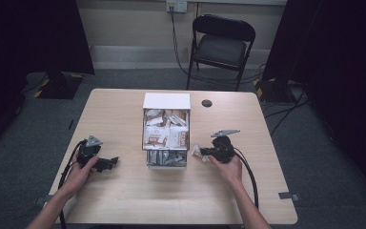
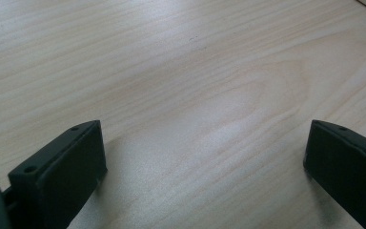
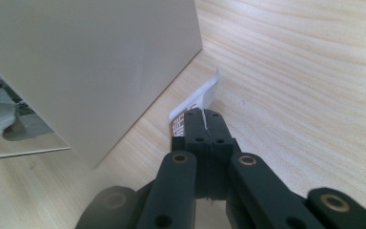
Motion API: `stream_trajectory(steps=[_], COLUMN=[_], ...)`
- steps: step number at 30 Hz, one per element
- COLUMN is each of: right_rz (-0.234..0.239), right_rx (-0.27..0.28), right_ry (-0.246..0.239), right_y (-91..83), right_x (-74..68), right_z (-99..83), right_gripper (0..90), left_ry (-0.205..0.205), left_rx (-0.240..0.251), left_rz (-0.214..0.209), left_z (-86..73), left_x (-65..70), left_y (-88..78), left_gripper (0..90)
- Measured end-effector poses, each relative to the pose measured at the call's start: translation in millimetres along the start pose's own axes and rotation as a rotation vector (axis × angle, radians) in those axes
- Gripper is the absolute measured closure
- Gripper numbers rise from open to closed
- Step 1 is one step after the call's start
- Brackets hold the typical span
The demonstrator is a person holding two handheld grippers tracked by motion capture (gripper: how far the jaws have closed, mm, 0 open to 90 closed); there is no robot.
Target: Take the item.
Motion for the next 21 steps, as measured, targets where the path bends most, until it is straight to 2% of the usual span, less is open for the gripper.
stream_trajectory(steps=[8, 12, 20, 21], right_rz=[0.003, -0.014, -0.014, -0.024], right_rx=[0.017, 0.037, 0.047, 0.059], right_ry=[0.027, 0.043, 0.062, 0.059], right_y=[2.2, 0.8, 0.2, -1.0], right_x=[6.1, 8.8, 10.7, 11.4], right_z=[-0.5, 0.8, 1.6, 2.8], right_gripper=[89.6, 80.8, 75.6, 72.5], left_ry=[0.000, 0.000, 0.000, 0.001], left_rx=[0.000, 0.000, 0.000, -0.001], left_rz=[0.000, 0.000, 0.000, -0.001], left_z=[0.0, 0.0, 0.0, 0.0], left_x=[0.0, 0.0, 0.0, 0.0], left_y=[0.0, 0.0, 0.0, 0.0], left_gripper=[0.0, 0.0, 0.0, 0.0])
Point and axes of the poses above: each handheld gripper's, and its own axes: y roughly forward along the jaws, z roughly out of its top, x roughly to its right, the point moved 5 cm from there along y, roughly forward along the jaws, and after that the axes turned 14 degrees about y, right-handed, at the moved point
